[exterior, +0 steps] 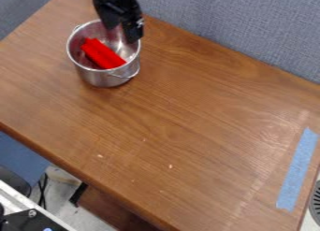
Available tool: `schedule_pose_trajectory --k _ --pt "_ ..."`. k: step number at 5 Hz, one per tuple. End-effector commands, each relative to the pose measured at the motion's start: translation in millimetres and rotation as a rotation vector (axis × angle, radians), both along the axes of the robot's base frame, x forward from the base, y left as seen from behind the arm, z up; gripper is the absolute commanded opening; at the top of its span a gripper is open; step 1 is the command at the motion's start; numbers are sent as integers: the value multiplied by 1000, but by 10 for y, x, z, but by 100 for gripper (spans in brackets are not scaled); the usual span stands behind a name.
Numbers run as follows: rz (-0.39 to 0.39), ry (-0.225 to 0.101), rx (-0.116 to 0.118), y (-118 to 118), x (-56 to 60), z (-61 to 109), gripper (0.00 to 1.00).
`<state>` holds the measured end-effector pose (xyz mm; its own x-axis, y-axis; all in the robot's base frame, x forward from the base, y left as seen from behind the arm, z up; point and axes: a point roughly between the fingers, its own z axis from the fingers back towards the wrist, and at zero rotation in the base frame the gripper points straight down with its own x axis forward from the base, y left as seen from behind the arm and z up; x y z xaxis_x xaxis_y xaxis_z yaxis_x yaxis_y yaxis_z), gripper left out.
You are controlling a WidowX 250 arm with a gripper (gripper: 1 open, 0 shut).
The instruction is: Put the red object in the metal pot
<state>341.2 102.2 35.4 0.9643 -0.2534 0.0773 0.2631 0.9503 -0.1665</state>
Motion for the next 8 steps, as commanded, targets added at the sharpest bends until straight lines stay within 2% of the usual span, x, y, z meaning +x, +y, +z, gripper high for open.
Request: schedule_pose_trajectory --k 1,2,3,4,5,6,7,8 --pt "6 -59 24 -175 -59 500 100" --pt "2 -44 11 -425 -224 769 100" --pt "16 -50 7 -669 -370 1086 100" --pt "246 -48 21 -888 -396 1049 100" --pt "463 -48 46 -1005 -410 1002 100" --pt "431 -73 91 -999 -254 998 100" --pt "414 -73 128 -979 -168 952 100" --pt "467 -54 135 -1143 222 949 100"
